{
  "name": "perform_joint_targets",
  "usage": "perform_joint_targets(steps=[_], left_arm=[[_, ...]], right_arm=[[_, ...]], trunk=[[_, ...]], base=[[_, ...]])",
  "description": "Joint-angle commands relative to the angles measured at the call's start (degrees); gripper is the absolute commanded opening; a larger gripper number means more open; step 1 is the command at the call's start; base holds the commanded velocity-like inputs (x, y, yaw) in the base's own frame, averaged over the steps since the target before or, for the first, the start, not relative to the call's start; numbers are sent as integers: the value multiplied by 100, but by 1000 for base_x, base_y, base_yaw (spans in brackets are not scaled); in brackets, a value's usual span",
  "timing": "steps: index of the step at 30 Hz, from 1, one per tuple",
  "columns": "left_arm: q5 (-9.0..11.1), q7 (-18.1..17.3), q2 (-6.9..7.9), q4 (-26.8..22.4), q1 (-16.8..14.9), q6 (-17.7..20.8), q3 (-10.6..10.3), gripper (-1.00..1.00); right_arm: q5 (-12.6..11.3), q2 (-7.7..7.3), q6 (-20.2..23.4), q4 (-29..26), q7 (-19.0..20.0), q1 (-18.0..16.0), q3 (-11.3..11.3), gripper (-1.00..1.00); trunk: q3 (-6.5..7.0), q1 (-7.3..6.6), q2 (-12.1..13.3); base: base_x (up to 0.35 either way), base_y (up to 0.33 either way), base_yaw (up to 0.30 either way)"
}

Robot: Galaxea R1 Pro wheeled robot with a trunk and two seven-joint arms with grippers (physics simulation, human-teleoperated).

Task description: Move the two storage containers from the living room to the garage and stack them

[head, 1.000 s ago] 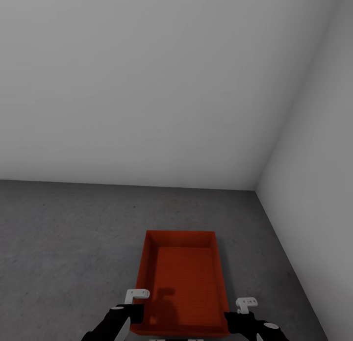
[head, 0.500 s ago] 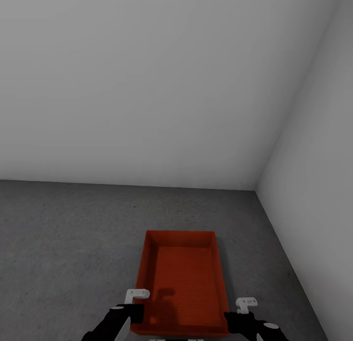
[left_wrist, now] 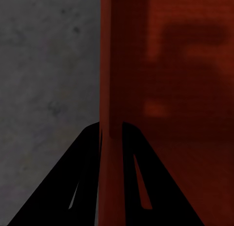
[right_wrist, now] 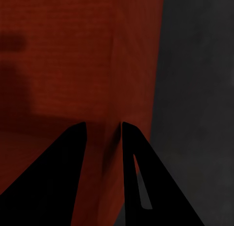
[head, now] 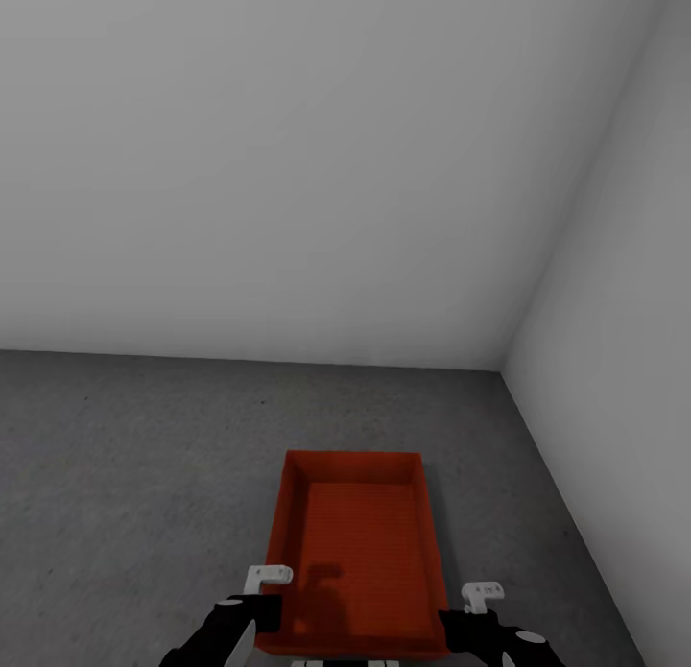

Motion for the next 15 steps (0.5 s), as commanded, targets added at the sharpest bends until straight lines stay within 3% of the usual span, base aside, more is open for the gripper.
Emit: perform_joint_targets(steps=[1,12,13,15], left_arm=[[-2,60,-21,-59,-3,-350,13,-100],[-2,60,-21,-58,-3,-350,13,-100],[8,60,-28,-49,-3,5,-37,-100],[15,60,-12,-59,-3,25,-42,-100]], right_arm=[[-23,179,36,7,-3,5,50,-100],[-23,179,39,5,-3,5,46,-100],[-25,31,35,11,-10,5,49,-100],[-45,39,35,12,-11,5,51,-100]], trunk=[[-5,-1,-2],[-5,-1,-2],[-5,-1,-2],[-5,-1,-2]], base=[[0,0,0],[0,0,0],[0,0,0],[0,0,0]])
